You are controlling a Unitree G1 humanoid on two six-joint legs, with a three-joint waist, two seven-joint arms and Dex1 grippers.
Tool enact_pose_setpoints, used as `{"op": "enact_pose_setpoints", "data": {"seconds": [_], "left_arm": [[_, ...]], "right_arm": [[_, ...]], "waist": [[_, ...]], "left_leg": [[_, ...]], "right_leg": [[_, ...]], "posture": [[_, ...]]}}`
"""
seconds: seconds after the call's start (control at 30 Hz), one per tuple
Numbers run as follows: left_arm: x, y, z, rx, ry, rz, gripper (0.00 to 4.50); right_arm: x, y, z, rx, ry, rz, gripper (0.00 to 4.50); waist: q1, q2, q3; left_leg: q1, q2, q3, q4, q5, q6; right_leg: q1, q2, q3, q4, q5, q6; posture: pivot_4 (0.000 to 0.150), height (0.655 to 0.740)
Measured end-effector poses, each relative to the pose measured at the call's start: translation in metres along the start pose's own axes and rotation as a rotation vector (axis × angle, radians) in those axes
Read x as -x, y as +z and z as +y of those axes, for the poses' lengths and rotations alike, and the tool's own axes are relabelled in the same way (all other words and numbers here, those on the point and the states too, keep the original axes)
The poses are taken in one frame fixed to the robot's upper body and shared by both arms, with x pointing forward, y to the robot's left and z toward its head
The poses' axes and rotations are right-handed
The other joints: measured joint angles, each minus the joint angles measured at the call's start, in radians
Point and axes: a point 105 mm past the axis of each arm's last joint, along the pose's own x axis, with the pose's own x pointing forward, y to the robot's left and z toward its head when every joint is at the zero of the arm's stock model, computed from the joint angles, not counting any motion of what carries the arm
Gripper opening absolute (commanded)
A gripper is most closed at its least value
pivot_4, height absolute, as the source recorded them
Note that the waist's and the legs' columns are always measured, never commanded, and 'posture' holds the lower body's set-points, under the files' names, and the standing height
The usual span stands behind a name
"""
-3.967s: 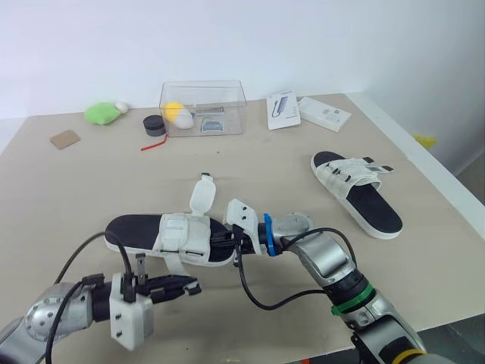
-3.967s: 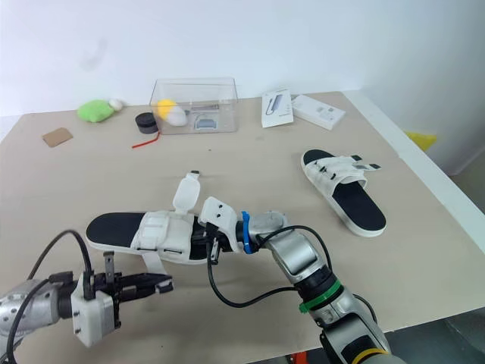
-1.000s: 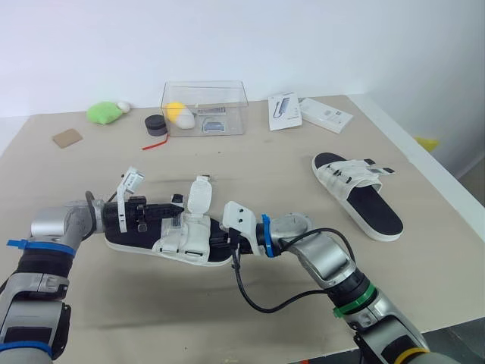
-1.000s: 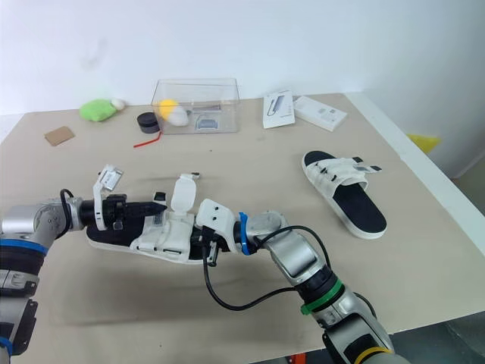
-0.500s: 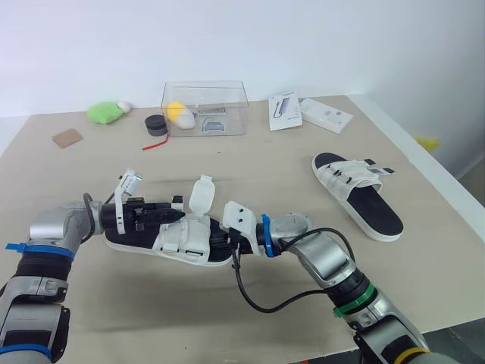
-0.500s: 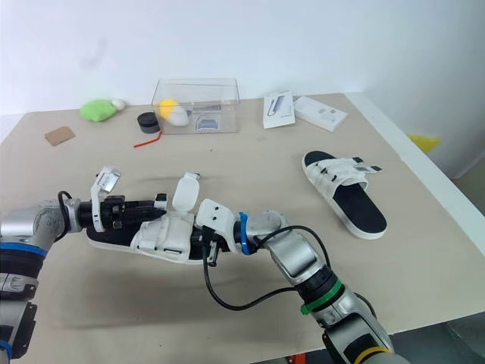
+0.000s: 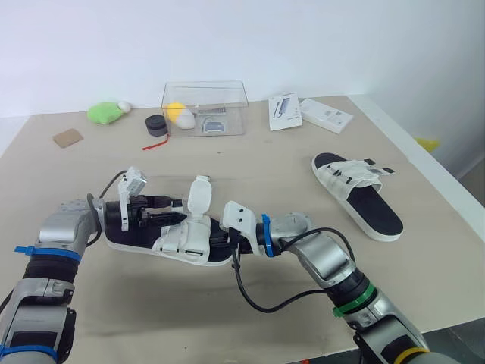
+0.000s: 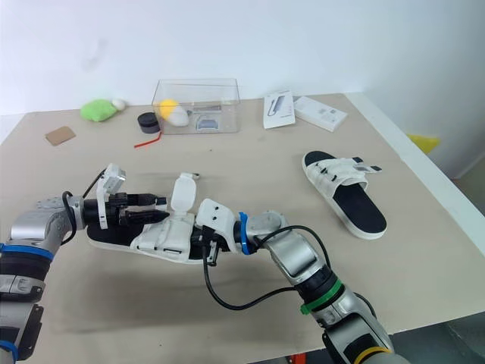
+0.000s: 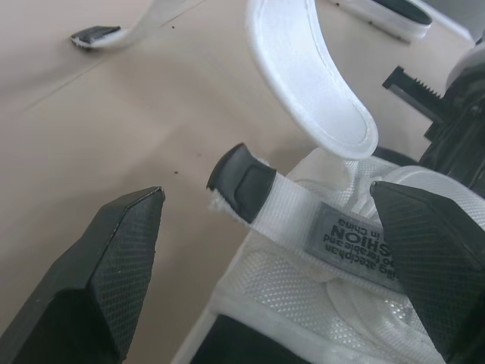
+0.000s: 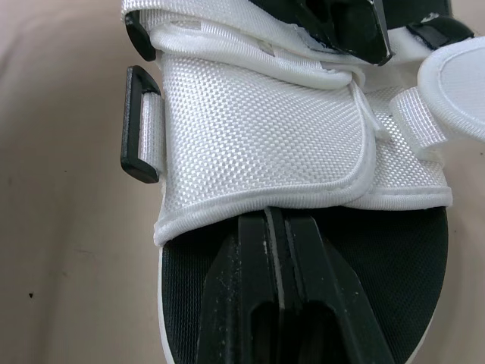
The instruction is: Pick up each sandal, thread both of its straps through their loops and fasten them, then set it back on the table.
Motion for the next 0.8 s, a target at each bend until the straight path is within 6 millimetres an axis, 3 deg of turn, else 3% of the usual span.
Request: {"op": "enact_pose_setpoints", "data": {"seconds": [0.33, 0.6, 0.8], "left_arm": [[0.001, -0.001, 0.017, -0.116, 0.077, 0.032, 4.47], [-0.004, 0.013, 0.038, -0.167, 0.176, -0.008, 4.47], [-0.038, 0.037, 0.035, -0.371, 0.188, -0.075, 4.47]], "right_arm": [[0.000, -0.001, -0.001, -0.003, -0.002, 0.001, 0.00], [0.000, -0.001, -0.001, -0.005, -0.003, 0.001, 0.00], [0.000, -0.001, -0.001, -0.003, -0.004, -0.001, 0.00]], "waist": [[0.001, 0.000, -0.004], [0.001, 0.000, -0.004], [0.001, -0.001, -0.004]], "left_leg": [[0.001, 0.000, 0.000, 0.000, 0.000, 0.000], [0.000, 0.000, 0.000, 0.000, 0.000, 0.000], [-0.001, -0.001, 0.000, 0.001, 0.000, 0.000]], "right_leg": [[0.001, 0.000, 0.000, 0.001, 0.000, 0.000], [0.000, 0.000, 0.000, 0.001, 0.000, 0.000], [0.000, 0.000, 0.000, 0.001, 0.000, 0.000]], "posture": [[0.150, 0.7400], [0.150, 0.7400], [0.150, 0.7400]]}}
